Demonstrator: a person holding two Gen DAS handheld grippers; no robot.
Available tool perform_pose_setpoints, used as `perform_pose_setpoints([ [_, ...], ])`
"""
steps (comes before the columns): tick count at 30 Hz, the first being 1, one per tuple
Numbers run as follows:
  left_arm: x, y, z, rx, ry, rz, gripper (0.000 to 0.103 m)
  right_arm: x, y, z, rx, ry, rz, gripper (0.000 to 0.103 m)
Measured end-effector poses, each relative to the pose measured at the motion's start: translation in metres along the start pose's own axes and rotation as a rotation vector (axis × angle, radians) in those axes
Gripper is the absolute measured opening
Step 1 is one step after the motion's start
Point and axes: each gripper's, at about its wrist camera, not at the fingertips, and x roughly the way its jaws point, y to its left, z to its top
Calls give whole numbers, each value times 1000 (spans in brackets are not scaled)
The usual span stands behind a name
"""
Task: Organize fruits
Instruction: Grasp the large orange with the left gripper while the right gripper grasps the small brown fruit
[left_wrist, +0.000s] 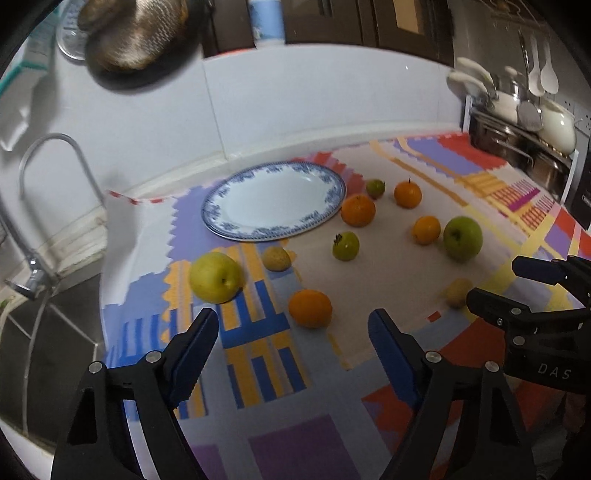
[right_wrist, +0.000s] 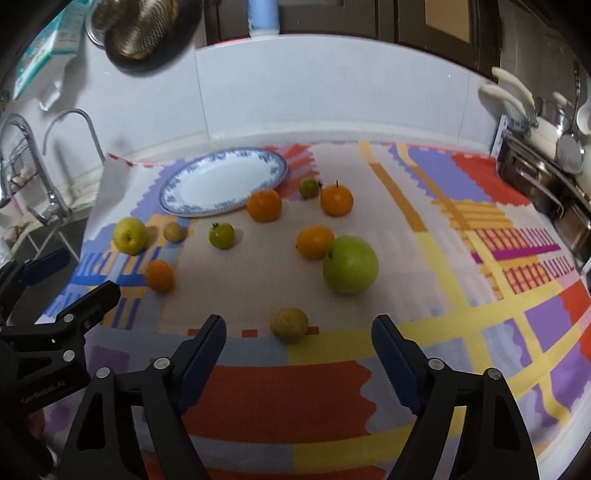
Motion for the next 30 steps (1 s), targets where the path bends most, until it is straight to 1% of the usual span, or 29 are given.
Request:
perform_pose_setpoints([
  [2, 10, 1, 0, 2, 17, -18, 77, 8, 1, -1, 6, 19, -4, 74],
  [9, 38, 2, 0, 20, 71, -85, 67, 26, 5, -2, 8, 65, -36, 60],
  [11, 44, 2, 0, 22, 80, -97, 63, 29, 5, -2, 14, 76, -38, 57],
  [13, 48, 2, 0, 25, 88, -105, 60, 30, 5, -3, 14, 82, -39, 53],
  [16, 52, 2, -1, 29, 95, -116, 57, 32, 7, -4, 15, 83, -39, 50],
  [19, 57, 3, -1, 25, 105, -128, 51, 34, 9, -4, 13, 84, -38, 46],
  [21, 60, 5, -1, 18, 110, -130, 50, 36, 9, -4, 13, 83, -40, 44],
  [23, 61, 6, -2, 19, 108, -130, 45, 38, 10, -3, 15, 83, -40, 42],
  [27, 63, 8, -2, 13, 110, -138, 41, 41, 11, -4, 17, 81, -38, 41],
  [28, 63, 8, -2, 10, 110, -144, 40, 41, 11, -4, 16, 82, -39, 37],
  [30, 63, 8, -3, 11, 108, -146, 38, 42, 11, -4, 13, 82, -39, 35],
])
